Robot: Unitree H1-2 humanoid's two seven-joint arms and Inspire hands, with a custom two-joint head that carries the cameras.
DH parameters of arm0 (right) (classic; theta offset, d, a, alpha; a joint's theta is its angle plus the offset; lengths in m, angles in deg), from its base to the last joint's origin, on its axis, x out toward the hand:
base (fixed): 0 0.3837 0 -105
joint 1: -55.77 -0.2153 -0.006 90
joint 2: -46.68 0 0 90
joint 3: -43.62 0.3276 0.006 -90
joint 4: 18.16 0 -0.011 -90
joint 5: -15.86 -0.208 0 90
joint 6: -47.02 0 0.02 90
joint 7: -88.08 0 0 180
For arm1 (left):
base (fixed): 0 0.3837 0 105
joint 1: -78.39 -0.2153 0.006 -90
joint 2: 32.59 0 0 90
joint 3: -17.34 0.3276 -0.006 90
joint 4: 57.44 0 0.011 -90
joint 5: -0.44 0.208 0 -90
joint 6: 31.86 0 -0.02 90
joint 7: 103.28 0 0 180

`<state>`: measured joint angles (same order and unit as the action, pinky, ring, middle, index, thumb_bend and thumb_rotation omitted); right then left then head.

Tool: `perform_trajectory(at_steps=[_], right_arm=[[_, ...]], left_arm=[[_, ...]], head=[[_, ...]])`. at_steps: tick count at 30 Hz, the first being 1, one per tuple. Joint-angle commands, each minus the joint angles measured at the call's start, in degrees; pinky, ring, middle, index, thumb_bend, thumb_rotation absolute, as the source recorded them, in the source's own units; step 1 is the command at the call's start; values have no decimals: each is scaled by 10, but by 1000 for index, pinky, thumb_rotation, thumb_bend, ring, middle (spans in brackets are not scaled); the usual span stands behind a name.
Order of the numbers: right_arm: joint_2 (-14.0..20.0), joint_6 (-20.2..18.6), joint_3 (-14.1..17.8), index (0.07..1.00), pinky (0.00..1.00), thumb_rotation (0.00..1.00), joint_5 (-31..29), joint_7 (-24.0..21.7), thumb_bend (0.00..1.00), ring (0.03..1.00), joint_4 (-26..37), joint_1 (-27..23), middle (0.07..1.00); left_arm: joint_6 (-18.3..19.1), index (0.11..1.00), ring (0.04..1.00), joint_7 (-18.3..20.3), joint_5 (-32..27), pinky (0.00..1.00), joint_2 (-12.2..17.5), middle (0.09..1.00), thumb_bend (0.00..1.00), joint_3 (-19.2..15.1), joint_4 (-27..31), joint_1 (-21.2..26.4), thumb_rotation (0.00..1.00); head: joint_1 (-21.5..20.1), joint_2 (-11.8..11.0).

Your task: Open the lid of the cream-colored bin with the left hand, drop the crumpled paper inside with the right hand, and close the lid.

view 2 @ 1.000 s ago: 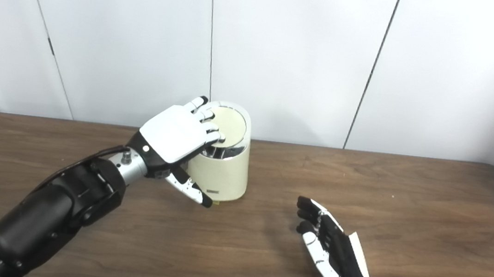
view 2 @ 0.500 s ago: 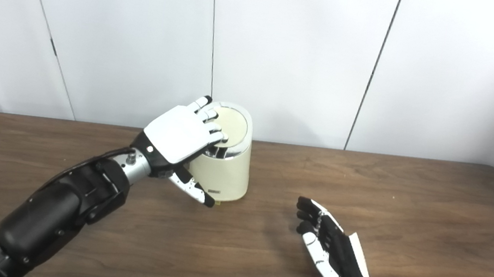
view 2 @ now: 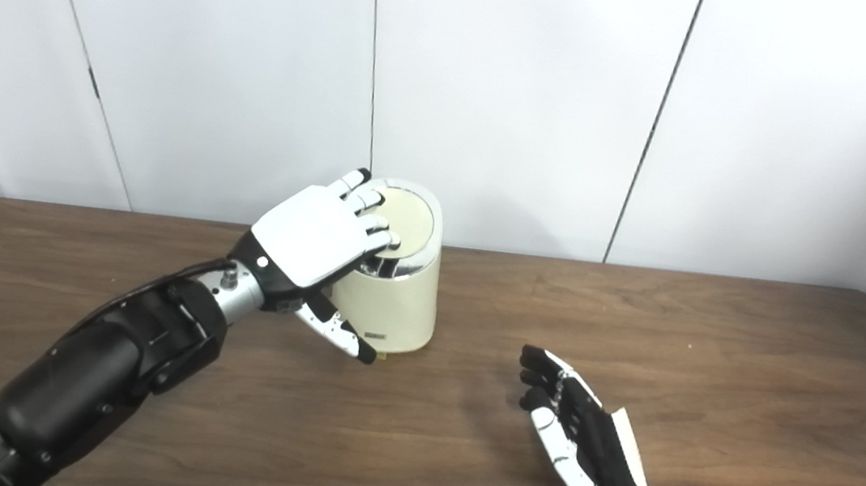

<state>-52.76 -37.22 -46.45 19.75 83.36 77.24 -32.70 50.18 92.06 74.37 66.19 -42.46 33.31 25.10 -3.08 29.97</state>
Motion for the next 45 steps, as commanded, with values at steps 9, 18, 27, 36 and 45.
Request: perform_trajectory(at_steps=[9,18,27,36,45], right_arm=[[3,6,-2,806,699,703,1,3,208,819,9,-10,831],[1,10,-3,806,699,694,-5,2,206,821,3,-12,832],[2,12,-6,818,703,682,2,2,192,826,3,-12,840],[-3,14,-1,814,760,787,-7,6,189,829,-2,-15,837],[-3,27,1,818,759,790,-14,5,204,837,-8,-17,841]], left_arm=[[55,867,930,3,21,1000,-23,866,857,-39,46,-9,856],[76,904,954,-12,14,1000,-45,906,829,-92,73,4,879],[99,950,1000,4,-29,1000,-71,953,796,-143,131,-10,848],[110,807,811,-26,-400,689,-166,815,552,-276,191,-88,927],[74,772,787,-39,-629,699,-208,781,272,-333,215,-185,1000]], head=[[0,1],[1,-1],[0,-2],[0,-2],[3,-2]])
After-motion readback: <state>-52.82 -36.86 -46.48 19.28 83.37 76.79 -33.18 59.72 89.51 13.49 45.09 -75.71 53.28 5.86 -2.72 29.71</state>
